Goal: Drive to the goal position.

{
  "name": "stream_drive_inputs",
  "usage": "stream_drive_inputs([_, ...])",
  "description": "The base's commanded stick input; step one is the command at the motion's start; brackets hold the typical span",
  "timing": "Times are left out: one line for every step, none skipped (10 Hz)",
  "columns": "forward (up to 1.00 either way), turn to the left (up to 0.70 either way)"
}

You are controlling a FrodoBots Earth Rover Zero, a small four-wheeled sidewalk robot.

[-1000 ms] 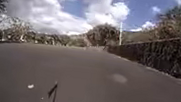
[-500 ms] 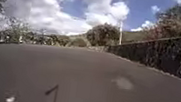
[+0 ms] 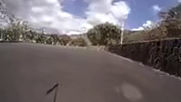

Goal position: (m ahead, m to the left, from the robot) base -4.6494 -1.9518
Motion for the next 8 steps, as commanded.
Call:
stream_drive_inputs([0.0, 0.7])
stream_drive_inputs([0.0, 0.7])
stream_drive_inputs([0.0, 0.7])
stream_drive_inputs([0.0, 0.7])
stream_drive_inputs([0.0, 0.7])
stream_drive_inputs([0.0, 0.7])
stream_drive_inputs([0.0, 0.7])
stream_drive_inputs([0.0, 0.7])
